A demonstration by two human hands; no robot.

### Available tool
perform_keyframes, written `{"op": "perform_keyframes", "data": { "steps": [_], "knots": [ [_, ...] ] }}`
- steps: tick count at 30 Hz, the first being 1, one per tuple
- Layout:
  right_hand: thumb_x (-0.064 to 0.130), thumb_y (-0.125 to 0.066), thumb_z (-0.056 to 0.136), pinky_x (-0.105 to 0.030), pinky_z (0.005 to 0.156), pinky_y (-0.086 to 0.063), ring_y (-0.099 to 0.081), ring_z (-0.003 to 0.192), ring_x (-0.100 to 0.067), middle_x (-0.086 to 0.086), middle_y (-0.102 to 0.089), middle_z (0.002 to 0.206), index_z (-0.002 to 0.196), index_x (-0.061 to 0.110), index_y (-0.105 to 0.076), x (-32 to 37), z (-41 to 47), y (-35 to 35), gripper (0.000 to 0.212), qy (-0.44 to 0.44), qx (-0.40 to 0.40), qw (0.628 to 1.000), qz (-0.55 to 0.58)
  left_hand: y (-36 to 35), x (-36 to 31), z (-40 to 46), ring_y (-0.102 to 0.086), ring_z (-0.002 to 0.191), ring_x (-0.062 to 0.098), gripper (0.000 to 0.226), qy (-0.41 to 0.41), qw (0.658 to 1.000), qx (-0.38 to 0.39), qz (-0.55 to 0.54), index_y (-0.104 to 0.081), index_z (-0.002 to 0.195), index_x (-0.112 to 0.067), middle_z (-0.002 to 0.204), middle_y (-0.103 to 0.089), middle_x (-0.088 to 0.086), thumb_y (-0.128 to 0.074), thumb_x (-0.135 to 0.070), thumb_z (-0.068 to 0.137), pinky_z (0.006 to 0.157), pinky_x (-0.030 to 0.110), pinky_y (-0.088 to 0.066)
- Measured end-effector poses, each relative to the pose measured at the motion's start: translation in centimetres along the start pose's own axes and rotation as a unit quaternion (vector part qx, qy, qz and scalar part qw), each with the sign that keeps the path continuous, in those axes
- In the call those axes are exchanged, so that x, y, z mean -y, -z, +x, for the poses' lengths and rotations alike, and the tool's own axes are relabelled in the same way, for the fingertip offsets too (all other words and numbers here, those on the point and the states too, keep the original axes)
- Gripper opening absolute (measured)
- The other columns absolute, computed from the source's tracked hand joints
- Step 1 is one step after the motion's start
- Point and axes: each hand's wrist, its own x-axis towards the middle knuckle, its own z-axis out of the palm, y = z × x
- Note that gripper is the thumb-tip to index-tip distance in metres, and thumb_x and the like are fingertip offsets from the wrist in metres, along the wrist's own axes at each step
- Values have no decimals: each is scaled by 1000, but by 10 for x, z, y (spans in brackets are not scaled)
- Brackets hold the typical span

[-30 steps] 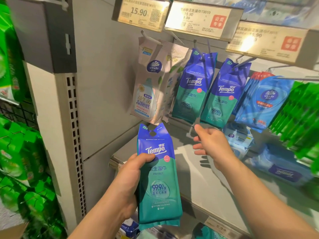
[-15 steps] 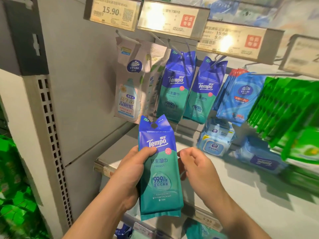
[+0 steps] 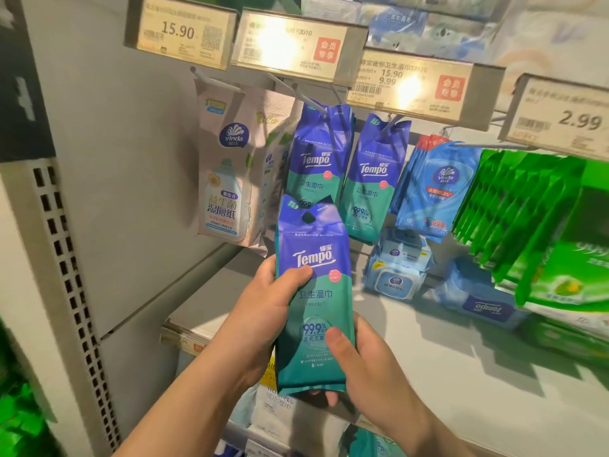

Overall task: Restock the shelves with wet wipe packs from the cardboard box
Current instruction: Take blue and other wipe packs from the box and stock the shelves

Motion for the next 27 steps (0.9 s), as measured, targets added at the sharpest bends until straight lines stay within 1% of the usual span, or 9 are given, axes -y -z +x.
{"op": "perform_keyframes", "data": {
  "steps": [3, 6, 8, 10, 14, 18, 23, 25, 27],
  "knots": [
    [60, -67, 72, -40, 49, -53, -71, 69, -32, -9, -76, 99, 116, 23, -59, 1, 1, 2, 58, 29, -50, 998, -1, 2, -1, 0, -76, 89, 13, 26, -31, 996, 57, 59, -57, 124, -25, 104, -79, -2, -62, -26, 98, 68, 24, -56],
    [71, -73, 66, -56, 65, -60, -76, 87, -32, -6, -76, 105, 107, 39, -65, 1, 4, 10, 53, 52, -89, 995, 7, 8, 8, 1, -75, 100, 12, 35, -33, 990, 104, 93, -61, 126, -26, 112, -78, -5, -72, -28, 93, 74, 22, -56],
    [81, -72, 64, -51, 61, -58, -74, 87, -37, -7, -75, 107, 105, 44, -66, 5, 5, 15, 55, 77, -107, 991, -5, 11, 18, 0, -73, 107, 16, 40, -29, 986, 128, 102, -63, 127, -25, 118, -76, -4, -70, -31, 88, 80, 25, -57],
    [72, -69, 72, -44, 56, -54, -71, 81, -36, -8, -74, 105, 105, 43, -66, 11, 5, 21, 44, 102, -126, 987, -18, 13, 28, -2, -72, 112, 18, 45, -39, 985, 137, 102, -62, 130, -23, 122, -75, -3, -68, -30, 86, 86, 28, -58],
    [74, -68, 77, -41, 66, -55, -72, 87, -30, -9, -75, 110, 112, 41, -66, 20, 2, 29, 48, 154, -133, 978, -38, 10, 33, -2, -72, 112, 19, 48, -88, 980, 148, 103, -60, 131, -19, 123, -74, -3, -71, -25, 85, 88, 30, -60],
    [59, -71, 75, -35, 49, -52, -69, 69, -22, -12, -76, 102, 106, 43, -69, 35, -1, 29, 35, 167, -132, 977, -15, 4, 28, -3, -69, 117, 29, 50, -129, 974, 166, 82, -61, 132, -19, 128, -72, 4, -76, -29, 85, 96, 46, -59],
    [46, -66, 78, -36, 53, -55, -72, 73, -25, -9, -77, 104, 107, 45, -69, 53, -5, 33, 30, 214, -126, 968, -19, -2, 16, -6, -67, 120, 34, 50, -176, 965, 185, 67, -62, 134, -24, 131, -69, 8, -76, -31, 86, 99, 63, -53],
    [46, -72, 77, -36, 59, -58, -74, 82, -27, -8, -77, 109, 109, 43, -70, 59, -5, 33, 33, 231, -121, 965, -12, -6, 12, -5, -67, 120, 35, 54, -193, 961, 186, 73, -61, 135, -24, 133, -69, 8, -79, -37, 86, 100, 65, -50],
    [45, -72, 78, -31, 55, -55, -73, 77, -24, -10, -77, 106, 109, 36, -70, 63, -3, 33, 33, 235, -123, 964, -1, -9, 8, -3, -67, 120, 35, 53, -199, 959, 185, 75, -61, 136, -23, 132, -69, 8, -77, -35, 86, 100, 65, -51]
  ]
}}
